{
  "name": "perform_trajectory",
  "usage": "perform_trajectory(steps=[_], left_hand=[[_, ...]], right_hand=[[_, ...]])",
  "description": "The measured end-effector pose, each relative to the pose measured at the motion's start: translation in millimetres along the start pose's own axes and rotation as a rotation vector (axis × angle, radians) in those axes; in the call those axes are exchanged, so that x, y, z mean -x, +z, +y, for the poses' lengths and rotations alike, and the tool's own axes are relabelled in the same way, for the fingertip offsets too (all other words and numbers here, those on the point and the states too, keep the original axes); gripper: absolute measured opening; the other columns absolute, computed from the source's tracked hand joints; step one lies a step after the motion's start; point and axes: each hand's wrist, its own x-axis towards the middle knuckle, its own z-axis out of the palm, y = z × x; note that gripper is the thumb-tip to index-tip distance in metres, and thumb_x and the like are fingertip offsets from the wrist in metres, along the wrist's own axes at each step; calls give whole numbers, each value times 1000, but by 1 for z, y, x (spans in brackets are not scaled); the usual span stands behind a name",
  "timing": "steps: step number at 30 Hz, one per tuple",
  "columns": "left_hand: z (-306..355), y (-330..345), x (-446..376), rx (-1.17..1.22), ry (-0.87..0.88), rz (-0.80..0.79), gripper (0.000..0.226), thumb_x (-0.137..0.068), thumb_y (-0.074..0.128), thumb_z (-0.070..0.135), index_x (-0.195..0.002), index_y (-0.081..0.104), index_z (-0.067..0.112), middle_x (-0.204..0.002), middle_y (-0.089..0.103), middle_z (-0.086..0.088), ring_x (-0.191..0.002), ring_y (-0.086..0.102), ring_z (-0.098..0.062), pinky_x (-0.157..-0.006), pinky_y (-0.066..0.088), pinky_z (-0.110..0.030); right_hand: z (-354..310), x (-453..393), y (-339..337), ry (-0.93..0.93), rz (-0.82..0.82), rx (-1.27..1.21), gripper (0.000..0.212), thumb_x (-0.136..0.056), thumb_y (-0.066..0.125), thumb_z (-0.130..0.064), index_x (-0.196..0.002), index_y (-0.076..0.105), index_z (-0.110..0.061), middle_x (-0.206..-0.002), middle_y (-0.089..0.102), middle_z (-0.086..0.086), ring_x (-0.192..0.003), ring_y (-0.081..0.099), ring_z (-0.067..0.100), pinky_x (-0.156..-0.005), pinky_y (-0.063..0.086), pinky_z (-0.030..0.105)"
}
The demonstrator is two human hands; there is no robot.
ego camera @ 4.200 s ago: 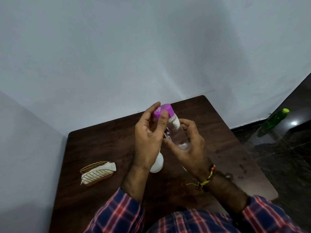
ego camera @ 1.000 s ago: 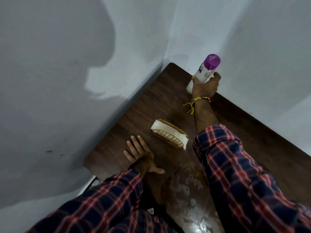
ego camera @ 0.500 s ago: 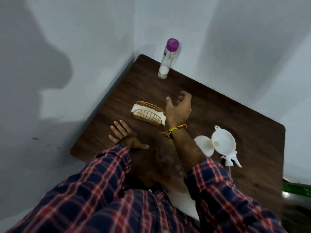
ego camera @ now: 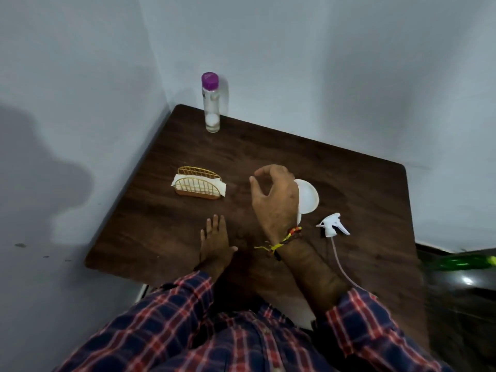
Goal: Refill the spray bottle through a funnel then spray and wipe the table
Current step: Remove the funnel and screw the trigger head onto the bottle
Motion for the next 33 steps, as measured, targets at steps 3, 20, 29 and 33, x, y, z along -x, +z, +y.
perform_trajectory(steps=[3, 20, 29, 33], left_hand=[[15, -2, -8, -12, 32, -109, 111, -83, 75, 38, -157, -4, 13, -165, -12, -8, -151, -9, -30, -122, 6, -50], [35, -16, -22, 22, -43, -185, 118, -73, 77, 56, -158, 4, 19, -165, -10, -5, -150, -9, -36, -117, 13, -63], [48, -12, -26, 13, 9, -214, 116, -72, 77, 57, -156, 0, 35, -165, -12, 1, -150, -13, -34, -113, 8, -71], [53, -15, -28, -52, 16, -272, 120, -70, 79, 57, -155, -5, 41, -164, -17, -2, -149, -15, -38, -111, 10, -74]], right_hand=[[26, -11, -26, 27, -72, 221, 39, -73, 77, -37, -107, 62, -24, -114, 61, -5, -112, 53, 20, -87, 52, 44], [107, -12, -70, 113, -436, 170, 98, -63, 87, -36, -146, 36, -20, -141, 47, 0, -126, 47, 22, -102, 43, 41], [110, -7, -71, 5, -427, 232, 97, -65, 85, -40, -147, 36, -23, -146, 45, -8, -129, 45, 21, -105, 41, 44], [111, -6, -71, -11, -452, 246, 99, -67, 84, -41, -149, 33, -22, -144, 48, -4, -129, 46, 22, -105, 41, 44]])
